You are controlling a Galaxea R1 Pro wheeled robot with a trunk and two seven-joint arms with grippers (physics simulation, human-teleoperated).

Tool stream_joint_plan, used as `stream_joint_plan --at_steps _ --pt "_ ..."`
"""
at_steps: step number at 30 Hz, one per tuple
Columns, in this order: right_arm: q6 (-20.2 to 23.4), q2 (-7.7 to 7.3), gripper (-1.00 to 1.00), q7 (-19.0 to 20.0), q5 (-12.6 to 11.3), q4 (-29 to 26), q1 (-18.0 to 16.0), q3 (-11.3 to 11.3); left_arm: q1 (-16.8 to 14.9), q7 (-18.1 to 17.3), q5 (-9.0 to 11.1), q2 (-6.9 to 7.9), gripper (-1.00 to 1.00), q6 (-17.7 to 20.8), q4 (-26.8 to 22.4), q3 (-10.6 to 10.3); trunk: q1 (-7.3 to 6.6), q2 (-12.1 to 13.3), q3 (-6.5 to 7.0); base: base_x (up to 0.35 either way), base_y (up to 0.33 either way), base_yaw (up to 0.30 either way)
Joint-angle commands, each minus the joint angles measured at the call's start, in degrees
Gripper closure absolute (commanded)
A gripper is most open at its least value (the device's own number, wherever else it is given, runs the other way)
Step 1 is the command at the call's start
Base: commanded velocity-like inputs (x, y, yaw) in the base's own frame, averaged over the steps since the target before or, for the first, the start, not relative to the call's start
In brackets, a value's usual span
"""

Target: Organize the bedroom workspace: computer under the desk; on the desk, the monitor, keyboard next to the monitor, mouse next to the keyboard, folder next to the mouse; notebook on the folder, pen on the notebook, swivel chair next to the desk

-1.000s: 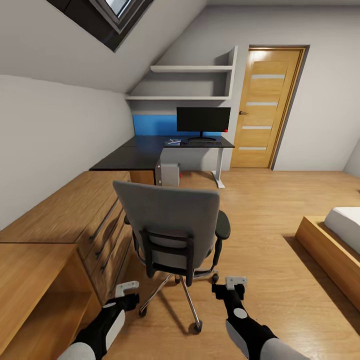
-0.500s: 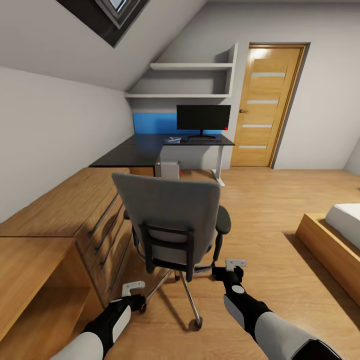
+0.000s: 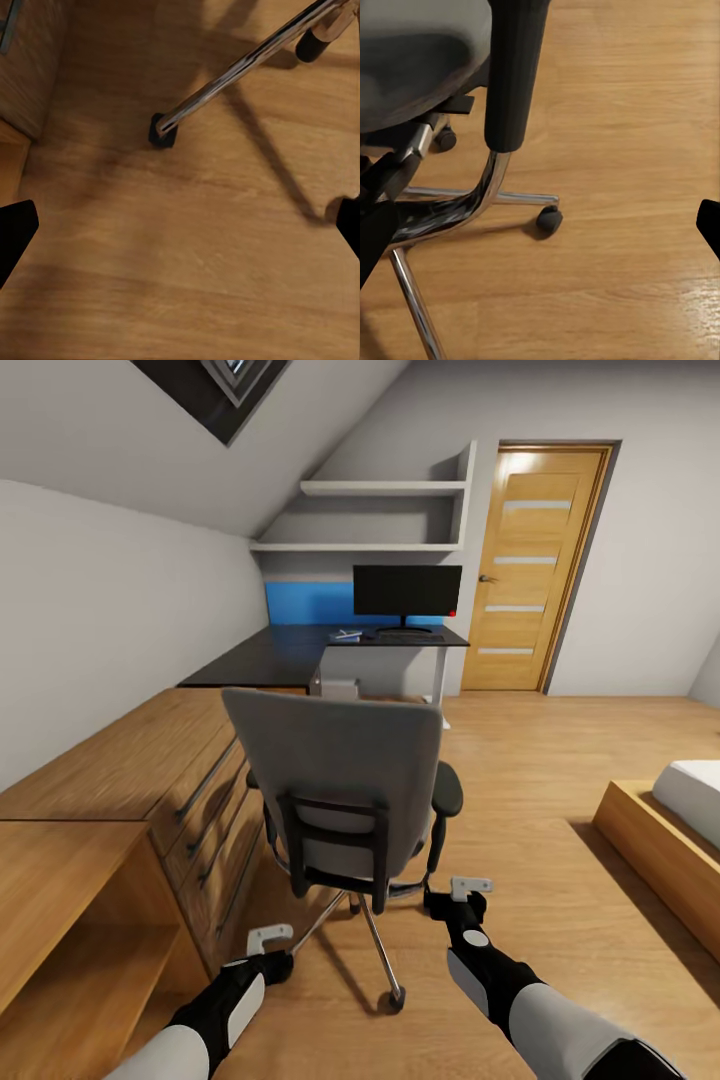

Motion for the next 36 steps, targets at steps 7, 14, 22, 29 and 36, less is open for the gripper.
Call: stream_joint_plan --at_steps 7,14,22,29,36 --pt "-0.39 -0.05 -1.00 -0.22 -0.23 -0.14 -0.05 0.53 -0.15 0.64 0.47 -2.16 -1.00 2.00 -7.73 -0.04 1.53 -2.85 -1.32 0.000 0.000 0.000" --pt "-0.41 -0.11 -1.00 -0.13 -0.02 -0.11 -0.06 0.64 -4.21 0.16 0.34 -2.70 -1.00 -2.10 -3.67 -0.47 2.85 -5.25 -2.39 0.000 0.000 0.000" --pt "-0.41 -0.05 -1.00 -0.12 -0.02 0.03 -0.03 0.78 -4.22 0.23 -0.71 -1.95 -1.00 -7.04 -0.65 -2.47 2.85 -5.25 -2.39 0.000 0.000 0.000" --pt "-0.30 0.04 -1.00 -0.17 -0.03 0.16 -0.06 0.91 -4.22 0.20 -3.33 -2.01 -1.00 -7.35 1.14 -3.65 2.85 -5.25 -2.39 0.142 0.000 0.000" --pt "-0.38 0.04 -1.00 -0.06 -0.03 0.16 -0.03 0.94 -4.23 0.24 -3.72 -1.93 -1.00 -7.47 1.29 -3.77 2.85 -5.25 -2.39 0.095 0.000 0.000"
